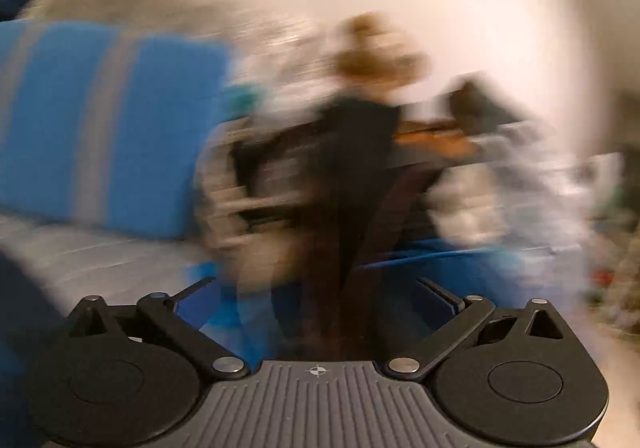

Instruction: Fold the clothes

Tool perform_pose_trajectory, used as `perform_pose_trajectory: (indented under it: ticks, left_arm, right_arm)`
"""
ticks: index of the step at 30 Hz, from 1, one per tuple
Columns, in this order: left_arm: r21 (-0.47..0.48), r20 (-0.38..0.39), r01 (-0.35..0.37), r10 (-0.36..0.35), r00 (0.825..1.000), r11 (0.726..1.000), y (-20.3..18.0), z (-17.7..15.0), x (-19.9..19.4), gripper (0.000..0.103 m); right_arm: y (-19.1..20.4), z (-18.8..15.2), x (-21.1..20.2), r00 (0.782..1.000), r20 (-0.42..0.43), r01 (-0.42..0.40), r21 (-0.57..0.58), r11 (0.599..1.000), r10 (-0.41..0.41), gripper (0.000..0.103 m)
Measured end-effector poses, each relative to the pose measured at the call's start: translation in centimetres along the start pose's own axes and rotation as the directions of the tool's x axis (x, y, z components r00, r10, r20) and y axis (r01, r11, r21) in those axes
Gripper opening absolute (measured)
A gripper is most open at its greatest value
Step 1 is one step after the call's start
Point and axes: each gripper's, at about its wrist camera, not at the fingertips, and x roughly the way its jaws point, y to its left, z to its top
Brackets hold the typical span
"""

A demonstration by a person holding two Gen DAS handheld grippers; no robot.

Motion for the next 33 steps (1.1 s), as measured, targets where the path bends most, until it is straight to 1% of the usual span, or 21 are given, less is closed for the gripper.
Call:
perform_pose_trajectory:
  ticks: [2,4,5,9,12,13,14,15,16,17,19,21,22,24,26,27,28,29,30,31,33]
  left_arm:
    - [0.001,0.000,-0.001,0.001,1.000,1.000,0.0,0.0,0.0,0.073]
    - [0.001,-0.001,-0.001,0.001,1.000,1.000,0.0,0.0,0.0,0.073]
    - [0.001,-0.002,-0.001,0.001,1.000,1.000,0.0,0.0,0.0,0.073]
    - [0.000,-0.006,-0.001,0.001,1.000,1.000,0.0,0.1,0.0,0.073]
    - [0.001,-0.008,-0.002,0.002,1.000,1.000,-0.1,0.1,0.1,0.073]
    - [0.001,-0.009,-0.002,0.002,1.000,1.000,-0.1,0.1,0.1,0.073]
    - [0.001,-0.009,-0.001,0.001,1.000,1.000,-0.1,0.1,0.1,0.073]
    - [-0.001,-0.009,-0.001,0.001,1.000,1.000,0.0,0.1,0.1,0.073]
    - [-0.002,-0.008,0.000,0.000,1.000,1.000,0.0,0.1,0.2,0.073]
    - [-0.004,-0.008,0.000,0.000,1.000,1.000,0.0,0.1,0.2,0.073]
    - [-0.006,-0.007,0.000,0.000,1.000,1.000,0.0,0.1,0.2,0.073]
    - [-0.006,-0.009,0.001,-0.001,1.000,1.000,0.0,0.1,0.3,0.073]
    - [-0.005,-0.009,0.000,0.000,1.000,1.000,0.0,0.1,0.3,0.073]
    - [-0.005,-0.008,-0.001,0.001,1.000,1.000,0.0,0.1,0.2,0.073]
    - [-0.006,-0.005,0.000,0.000,1.000,1.000,0.0,0.1,0.2,0.073]
    - [-0.006,-0.004,0.000,0.000,1.000,1.000,-0.1,0.0,0.2,0.073]
    - [-0.006,-0.002,0.000,0.000,1.000,1.000,-0.1,0.0,0.1,0.073]
    - [-0.007,0.000,0.000,0.000,1.000,1.000,-0.1,0.0,0.1,0.073]
    - [-0.007,0.001,-0.001,0.001,1.000,1.000,-0.1,0.0,0.1,0.073]
    - [-0.006,0.003,0.000,0.000,1.000,1.000,-0.1,0.0,0.1,0.073]
    - [-0.006,0.005,0.000,0.000,1.000,1.000,-0.1,0.0,0.0,0.073]
  right_arm:
    - [3.0,0.2,1.5,0.991,-0.040,-0.128,-0.017,0.992,0.127,0.092]
    - [6.7,0.4,3.7,0.967,-0.101,-0.238,-0.036,0.971,0.234,0.087]
    - [8.6,0.4,4.7,0.954,-0.128,-0.279,-0.048,0.959,0.271,0.085]
    - [14.7,0.3,8.8,0.923,-0.213,-0.345,-0.094,0.934,0.320,0.070]
    - [17.6,0.1,11.3,0.907,-0.269,-0.365,-0.112,0.924,0.326,0.066]
    - [18.0,-0.1,12.0,0.898,-0.286,-0.378,-0.104,0.920,0.336,0.060]
    - [18.5,-0.2,12.6,0.888,-0.302,-0.390,-0.096,0.916,0.346,0.051]
    - [18.8,-0.2,13.1,0.876,-0.314,-0.407,-0.079,0.910,0.365,0.032]
    - [19.1,0.0,13.1,0.874,-0.308,-0.413,-0.069,0.908,0.375,0.016]
    - [19.5,0.3,12.8,0.884,-0.292,-0.402,-0.074,0.913,0.365,0.009]
    - [20.4,0.8,12.1,0.918,-0.237,-0.354,-0.124,0.927,0.319,0.009]
    - [21.1,1.0,11.6,0.945,-0.182,-0.303,-0.166,0.939,0.273,0.009]
    - [21.2,1.2,11.3,0.952,-0.162,-0.287,-0.171,0.943,0.260,0.008]
    - [20.9,1.9,10.4,0.956,-0.140,-0.277,-0.152,0.949,0.256,0.008]
    - [20.7,2.6,9.6,0.961,-0.117,-0.267,-0.133,0.955,0.252,0.010]
    - [20.5,2.9,9.1,0.963,-0.106,-0.262,-0.123,0.957,0.249,0.015]
    - [20.4,3.3,8.7,0.964,-0.095,-0.257,-0.113,0.960,0.247,0.027]
    - [20.2,3.6,8.3,0.966,-0.084,-0.252,-0.104,0.962,0.244,0.037]
    - [20.1,4.1,7.4,0.965,-0.065,-0.259,-0.100,0.961,0.253,0.062]
    - [20.0,4.7,6.1,0.961,-0.040,-0.277,-0.102,0.955,0.275,0.081]
    - [19.9,5.8,3.2,0.943,0.016,-0.327,-0.124,0.937,0.331,0.093]
